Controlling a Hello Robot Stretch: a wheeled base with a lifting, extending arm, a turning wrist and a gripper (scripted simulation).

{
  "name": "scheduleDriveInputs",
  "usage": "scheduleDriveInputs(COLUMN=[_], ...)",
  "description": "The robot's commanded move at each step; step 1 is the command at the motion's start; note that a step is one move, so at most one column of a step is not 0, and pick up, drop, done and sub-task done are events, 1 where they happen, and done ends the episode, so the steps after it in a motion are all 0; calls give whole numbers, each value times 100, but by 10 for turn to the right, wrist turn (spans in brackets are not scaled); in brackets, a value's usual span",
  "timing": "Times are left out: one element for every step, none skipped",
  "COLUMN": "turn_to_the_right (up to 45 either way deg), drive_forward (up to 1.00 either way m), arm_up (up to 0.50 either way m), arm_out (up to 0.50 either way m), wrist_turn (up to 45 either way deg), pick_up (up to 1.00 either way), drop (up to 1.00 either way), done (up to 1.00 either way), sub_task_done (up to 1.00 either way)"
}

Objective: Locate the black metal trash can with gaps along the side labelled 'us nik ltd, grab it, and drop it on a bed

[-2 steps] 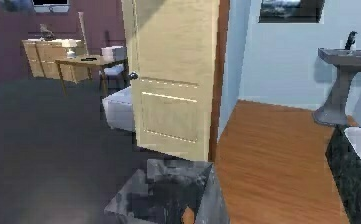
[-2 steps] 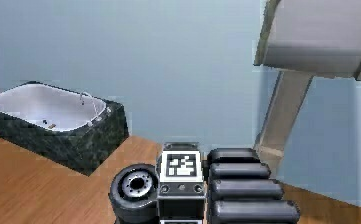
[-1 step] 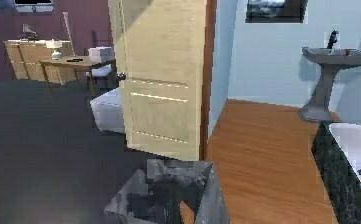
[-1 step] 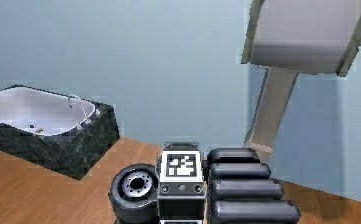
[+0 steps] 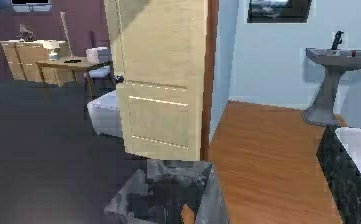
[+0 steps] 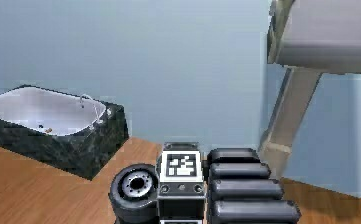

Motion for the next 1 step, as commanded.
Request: scheduleDriveInputs(turn_to_the_right=[180], drive_forward=[0], arm_up=[0], arm_out=[0], wrist_turn=[0], pick_up=[0], drop=[0], done=[0], sub_task_done=[0])
